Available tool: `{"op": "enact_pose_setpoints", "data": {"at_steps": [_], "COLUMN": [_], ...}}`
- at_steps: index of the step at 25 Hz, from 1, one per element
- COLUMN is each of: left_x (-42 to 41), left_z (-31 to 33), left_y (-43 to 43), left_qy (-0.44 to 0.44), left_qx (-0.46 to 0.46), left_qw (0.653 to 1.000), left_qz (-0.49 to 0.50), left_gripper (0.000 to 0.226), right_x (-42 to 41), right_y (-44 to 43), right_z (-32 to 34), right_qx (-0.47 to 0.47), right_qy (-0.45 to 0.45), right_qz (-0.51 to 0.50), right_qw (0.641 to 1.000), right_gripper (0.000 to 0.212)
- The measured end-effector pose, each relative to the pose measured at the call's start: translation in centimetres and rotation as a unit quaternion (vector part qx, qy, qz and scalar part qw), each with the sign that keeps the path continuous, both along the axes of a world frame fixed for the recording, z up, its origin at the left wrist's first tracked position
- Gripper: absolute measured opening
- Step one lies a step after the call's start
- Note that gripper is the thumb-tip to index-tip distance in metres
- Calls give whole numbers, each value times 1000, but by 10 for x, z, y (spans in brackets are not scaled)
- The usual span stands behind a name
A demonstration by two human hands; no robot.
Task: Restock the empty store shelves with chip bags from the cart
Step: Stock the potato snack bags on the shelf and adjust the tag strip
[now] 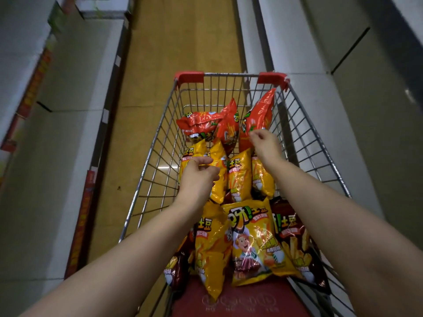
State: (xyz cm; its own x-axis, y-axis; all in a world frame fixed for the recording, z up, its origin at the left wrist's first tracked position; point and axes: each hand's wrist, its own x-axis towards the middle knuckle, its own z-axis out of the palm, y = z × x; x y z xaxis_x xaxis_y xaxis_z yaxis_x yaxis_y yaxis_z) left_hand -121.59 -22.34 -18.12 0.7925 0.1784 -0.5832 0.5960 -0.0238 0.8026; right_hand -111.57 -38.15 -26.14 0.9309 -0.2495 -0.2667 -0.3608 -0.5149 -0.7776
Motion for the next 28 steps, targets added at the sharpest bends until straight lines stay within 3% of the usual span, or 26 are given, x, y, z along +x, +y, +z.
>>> {"op": "enact_pose_setpoints", "data": {"at_steps": [4,7,9,14,16,18,20,22,24,26,28], "left_x": [-3,-7,-12,-28,-37,-51,-62,-71,-80,-90,-104], "left_z": [37,72,98,160,184,213,239,267,300,326,351], "left_y": [-1,-2,-2,6,9,8,2,-4,-11,-21,-33], "left_qy": [-35,-77,-114,-150,-155,-165,-180,-204,-223,-244,-258], "left_qx": [1,14,0,-77,-126,-168,-216,-270,-298,-296,-293], "left_qw": [999,996,991,972,955,936,926,916,905,896,883], "left_qz": [-17,-44,-70,-163,-221,-263,-252,-215,-204,-224,-260], "left_gripper": [18,25,39,107,98,67,53,48,49,49,50], "right_x": [-38,-64,-81,-125,-138,-152,-169,-195,-230,-267,-302], "right_y": [-14,-27,-33,-44,-48,-49,-47,-43,-36,-29,-25], "right_z": [77,145,188,283,311,339,368,397,423,436,448], "right_qx": [124,217,329,538,569,568,529,398,212,153,166], "right_qy": [-121,-187,-188,-149,-146,-161,-197,-222,-207,-192,-212], "right_qz": [-31,-50,-41,-15,3,15,13,7,5,7,20], "right_qw": [985,957,925,830,810,807,826,890,955,969,963], "right_gripper": [6,26,32,24,48,60,57,54,67,77,73]}}
